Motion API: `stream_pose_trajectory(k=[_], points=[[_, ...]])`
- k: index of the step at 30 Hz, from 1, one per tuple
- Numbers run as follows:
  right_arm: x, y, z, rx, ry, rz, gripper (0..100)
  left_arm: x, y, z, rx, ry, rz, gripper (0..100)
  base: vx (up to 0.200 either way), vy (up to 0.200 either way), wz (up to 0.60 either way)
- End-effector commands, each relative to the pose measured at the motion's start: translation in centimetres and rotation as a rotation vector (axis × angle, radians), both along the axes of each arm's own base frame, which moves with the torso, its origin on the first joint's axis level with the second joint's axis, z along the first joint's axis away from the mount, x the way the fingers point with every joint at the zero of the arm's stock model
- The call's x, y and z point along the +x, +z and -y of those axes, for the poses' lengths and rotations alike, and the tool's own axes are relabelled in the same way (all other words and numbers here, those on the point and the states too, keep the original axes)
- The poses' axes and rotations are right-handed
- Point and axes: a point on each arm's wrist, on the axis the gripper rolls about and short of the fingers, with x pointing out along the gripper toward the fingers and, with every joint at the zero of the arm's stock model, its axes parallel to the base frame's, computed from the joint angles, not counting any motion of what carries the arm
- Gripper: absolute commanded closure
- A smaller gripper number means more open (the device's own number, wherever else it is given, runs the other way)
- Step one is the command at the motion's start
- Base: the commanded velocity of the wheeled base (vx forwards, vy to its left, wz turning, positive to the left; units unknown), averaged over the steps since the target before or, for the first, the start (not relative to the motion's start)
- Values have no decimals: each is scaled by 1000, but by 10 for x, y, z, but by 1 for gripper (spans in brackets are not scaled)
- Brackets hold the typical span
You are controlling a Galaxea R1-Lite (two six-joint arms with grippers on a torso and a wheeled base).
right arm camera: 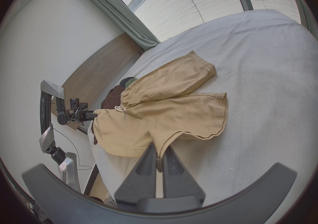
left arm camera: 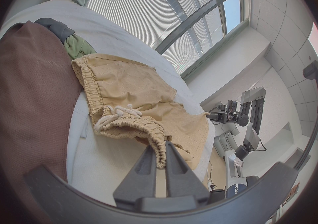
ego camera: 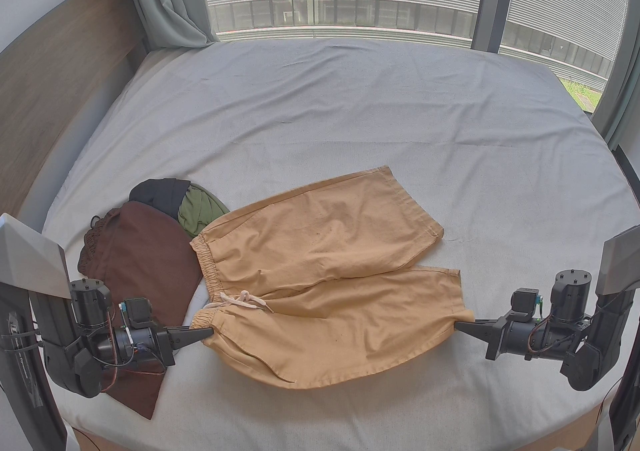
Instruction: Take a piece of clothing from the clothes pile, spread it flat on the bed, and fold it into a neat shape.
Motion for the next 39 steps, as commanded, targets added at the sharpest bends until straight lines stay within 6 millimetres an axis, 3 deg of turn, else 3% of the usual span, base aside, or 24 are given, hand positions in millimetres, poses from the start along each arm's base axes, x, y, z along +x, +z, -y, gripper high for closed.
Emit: stream_pose_trajectory(k=[1, 39], points=[[0, 6, 0, 6, 2, 26, 100, 3, 4, 0, -5, 4, 15, 100, 0, 0, 0], [-6, 44, 0, 36, 5, 183, 100, 18, 23, -6, -47, 89, 42, 100, 0, 0, 0]])
